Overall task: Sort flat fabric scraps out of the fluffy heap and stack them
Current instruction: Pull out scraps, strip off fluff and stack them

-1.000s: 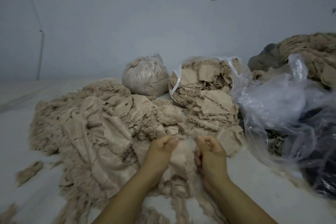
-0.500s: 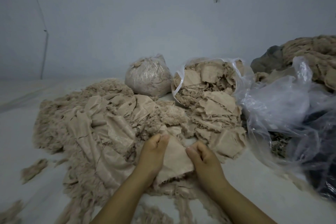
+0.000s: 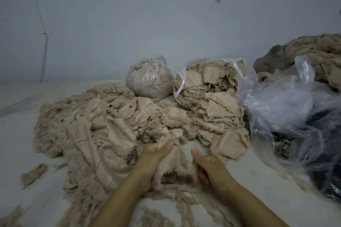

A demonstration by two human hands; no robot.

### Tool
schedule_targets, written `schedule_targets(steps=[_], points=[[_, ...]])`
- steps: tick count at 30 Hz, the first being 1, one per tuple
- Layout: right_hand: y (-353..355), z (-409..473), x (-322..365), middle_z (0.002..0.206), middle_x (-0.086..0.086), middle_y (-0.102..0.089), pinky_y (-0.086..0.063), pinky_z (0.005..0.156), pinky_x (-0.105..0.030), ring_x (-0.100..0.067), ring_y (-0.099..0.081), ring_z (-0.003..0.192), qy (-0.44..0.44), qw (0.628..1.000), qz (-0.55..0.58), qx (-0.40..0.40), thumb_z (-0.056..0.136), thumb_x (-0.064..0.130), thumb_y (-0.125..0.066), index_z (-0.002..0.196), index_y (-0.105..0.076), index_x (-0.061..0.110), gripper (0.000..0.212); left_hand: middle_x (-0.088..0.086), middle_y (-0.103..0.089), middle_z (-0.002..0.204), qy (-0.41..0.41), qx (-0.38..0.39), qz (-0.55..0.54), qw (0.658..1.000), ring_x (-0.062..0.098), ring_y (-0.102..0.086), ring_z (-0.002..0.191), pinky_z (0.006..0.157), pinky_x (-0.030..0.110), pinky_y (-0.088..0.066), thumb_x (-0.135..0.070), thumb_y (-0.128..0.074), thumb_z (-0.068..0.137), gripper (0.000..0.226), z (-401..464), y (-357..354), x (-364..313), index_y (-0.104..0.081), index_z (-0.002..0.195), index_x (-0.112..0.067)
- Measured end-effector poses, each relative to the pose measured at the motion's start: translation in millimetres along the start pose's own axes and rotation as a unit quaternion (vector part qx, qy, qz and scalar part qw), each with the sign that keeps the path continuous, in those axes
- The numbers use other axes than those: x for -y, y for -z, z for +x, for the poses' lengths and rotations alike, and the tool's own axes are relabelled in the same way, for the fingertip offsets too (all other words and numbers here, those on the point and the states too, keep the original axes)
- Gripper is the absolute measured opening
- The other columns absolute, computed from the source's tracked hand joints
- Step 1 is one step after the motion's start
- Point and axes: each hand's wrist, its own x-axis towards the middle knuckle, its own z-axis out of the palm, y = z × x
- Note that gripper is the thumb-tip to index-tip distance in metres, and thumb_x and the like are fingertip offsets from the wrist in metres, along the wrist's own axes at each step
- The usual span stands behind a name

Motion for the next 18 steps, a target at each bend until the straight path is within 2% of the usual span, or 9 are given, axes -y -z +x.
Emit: schedule_targets(steps=[2, 4, 5, 6, 8, 11, 15, 17, 18], points=[[-2.4, 3.8, 0.9, 0.056, 0.005, -0.056, -0.038, 0.049, -0.014, -0.007, -0.050, 0.049, 0.017, 0.998, -0.006, -0.056, 0.080, 0.067, -0.054, 0.067, -0.062, 0.020, 0.050, 0.021, -0.071, 0.081, 0.006, 0.007, 0.010, 1.000, 0.030, -0.068, 0.071, 0.064, 0.034, -0.055, -0.027, -0.070, 0.076, 0.019, 0.1, -3.5, 3.1, -0.075, 0.074, -0.009], [-4.8, 5.6, 0.0, 0.066, 0.009, -0.062, -0.041, 0.052, -0.016, -0.001, -0.055, 0.054, 0.021, 0.998, -0.011, -0.054, 0.084, 0.047, -0.065, 0.085, -0.062, 0.026, 0.022, 0.018, -0.071, 0.076, 0.000, 0.015, 0.002, 1.000, 0.025, -0.068, 0.066, 0.056, 0.030, -0.053, -0.025, -0.068, 0.079, 0.019, 0.1, -4.9, 3.8, -0.074, 0.074, -0.008], [-5.5, 5.4, -0.7, 0.062, 0.008, -0.061, -0.039, 0.050, -0.016, -0.001, -0.052, 0.049, 0.019, 0.999, -0.010, -0.045, 0.087, 0.033, -0.067, 0.082, -0.061, 0.025, 0.011, 0.017, -0.071, 0.074, -0.006, 0.007, -0.002, 1.000, 0.024, -0.068, 0.063, 0.053, 0.028, -0.053, -0.025, -0.068, 0.079, 0.019, 0.2, -4.7, 3.3, -0.073, 0.074, -0.007], [-4.9, 6.1, -2.8, 0.054, 0.008, -0.057, -0.036, 0.046, -0.016, -0.002, -0.046, 0.043, 0.025, 0.999, -0.010, -0.048, 0.089, 0.022, -0.066, 0.076, -0.060, 0.021, 0.015, 0.018, -0.071, 0.074, -0.011, -0.010, -0.007, 1.000, 0.024, -0.068, 0.062, 0.051, 0.028, -0.053, -0.024, -0.068, 0.078, 0.019, 0.9, -4.0, 2.5, -0.072, 0.075, -0.006], [-1.0, 7.5, -5.2, 0.045, 0.008, -0.048, -0.029, 0.039, -0.017, -0.005, -0.036, 0.036, 0.011, 0.998, 0.008, -0.054, 0.091, 0.014, -0.062, 0.068, -0.055, 0.015, 0.024, 0.022, -0.070, 0.078, -0.012, -0.043, -0.009, 0.999, 0.028, -0.067, 0.063, 0.054, 0.032, -0.055, -0.021, -0.067, 0.082, 0.019, 3.3, -3.6, 2.0, -0.070, 0.079, -0.003], [1.9, 5.3, -1.6, 0.044, 0.002, -0.044, -0.022, 0.036, -0.016, -0.008, -0.028, 0.034, -0.024, 0.998, 0.053, -0.008, 0.093, 0.012, -0.059, 0.069, -0.053, 0.012, 0.025, 0.024, -0.070, 0.084, -0.003, -0.080, -0.009, 0.997, 0.032, -0.067, 0.071, 0.069, 0.039, -0.054, -0.018, -0.063, 0.086, 0.019, 5.6, -2.4, 1.6, -0.068, 0.087, 0.000], [16.2, 0.0, -3.1, 0.047, -0.001, -0.049, -0.024, 0.035, -0.015, -0.008, -0.031, 0.033, -0.046, 0.993, 0.089, 0.061, 0.090, 0.011, -0.064, 0.069, -0.055, 0.011, 0.022, 0.019, -0.072, 0.078, -0.031, -0.172, -0.033, 0.984, 0.029, -0.069, 0.064, 0.060, 0.036, -0.056, -0.023, -0.060, 0.091, 0.022, 9.5, 22.1, -8.7, -0.067, 0.091, -0.002], [13.3, -4.1, 1.8, 0.056, 0.001, -0.056, -0.035, 0.044, -0.017, -0.010, -0.043, 0.044, -0.030, 0.992, 0.028, 0.117, 0.081, 0.024, -0.074, 0.069, -0.061, 0.019, 0.018, 0.022, -0.072, 0.084, -0.034, -0.134, 0.014, 0.990, 0.034, -0.070, 0.075, 0.074, 0.043, -0.055, -0.029, -0.065, 0.085, 0.030, 7.2, 26.6, -8.0, -0.068, 0.092, 0.000], [6.9, -5.0, 5.0, 0.064, 0.006, -0.058, -0.039, 0.051, -0.016, -0.009, -0.047, 0.054, -0.019, 0.994, -0.020, 0.107, 0.073, 0.034, -0.077, 0.073, -0.064, 0.024, 0.015, 0.023, -0.071, 0.087, -0.027, -0.088, 0.048, 0.995, 0.035, -0.069, 0.079, 0.078, 0.044, -0.053, -0.035, -0.067, 0.080, 0.037, 4.2, 21.8, -4.6, -0.069, 0.094, 0.000]])
